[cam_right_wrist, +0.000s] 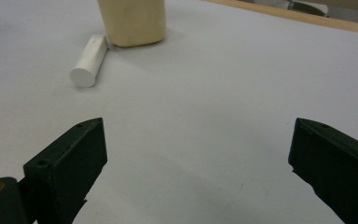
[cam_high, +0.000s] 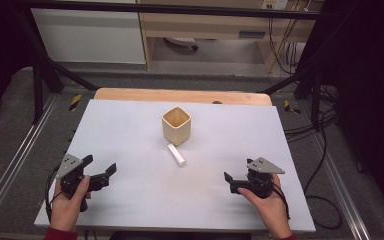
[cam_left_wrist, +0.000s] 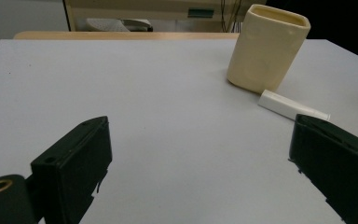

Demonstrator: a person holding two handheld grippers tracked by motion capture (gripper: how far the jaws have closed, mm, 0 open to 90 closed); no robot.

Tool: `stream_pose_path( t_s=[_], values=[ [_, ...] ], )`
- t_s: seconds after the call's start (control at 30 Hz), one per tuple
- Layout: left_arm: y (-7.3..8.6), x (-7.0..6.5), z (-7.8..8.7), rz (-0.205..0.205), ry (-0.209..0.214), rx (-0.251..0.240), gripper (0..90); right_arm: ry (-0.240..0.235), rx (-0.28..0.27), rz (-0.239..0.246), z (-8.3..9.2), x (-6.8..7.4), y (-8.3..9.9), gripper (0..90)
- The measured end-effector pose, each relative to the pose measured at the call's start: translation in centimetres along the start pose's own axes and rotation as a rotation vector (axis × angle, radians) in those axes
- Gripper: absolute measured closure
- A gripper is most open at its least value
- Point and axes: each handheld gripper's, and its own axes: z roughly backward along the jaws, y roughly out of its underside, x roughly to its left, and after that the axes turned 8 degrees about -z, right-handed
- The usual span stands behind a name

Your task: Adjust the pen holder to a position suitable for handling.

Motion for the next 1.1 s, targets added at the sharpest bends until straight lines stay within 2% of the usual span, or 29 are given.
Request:
stream_pose_path(
  t_s=[0.3, 0.5, 0.63, 0.67, 0.8, 1.1],
  values=[
    [0.2, 0.2, -0.3, 0.011, 0.011, 0.011, 5.9, -0.012, 0.05, 0.033, -0.6, 2.0, -1.1, 5.5],
    [0.1, 0.0, -0.4, 0.007, 0.008, 0.017, 5.9, -0.031, 0.126, 0.057, -1.6, 2.9, -1.2, 5.1],
    [0.1, 0.0, -0.4, 0.006, 0.005, 0.018, 5.9, -0.064, 0.156, 0.056, -2.2, 3.3, -1.4, 5.1],
    [0.2, 0.0, -0.4, 0.005, 0.006, 0.023, 5.9, -0.071, 0.183, 0.067, -2.6, 3.7, -1.7, 5.2],
    [0.2, 0.1, -0.4, 0.004, 0.007, 0.029, 5.9, -0.08, 0.206, 0.093, -3.4, 4.5, -2.4, 5.0],
    [0.3, 0.3, -0.4, 0.013, 0.006, 0.031, 5.9, -0.092, 0.248, 0.103, -4.8, 6.3, -4.1, 5.9]
  ],
)
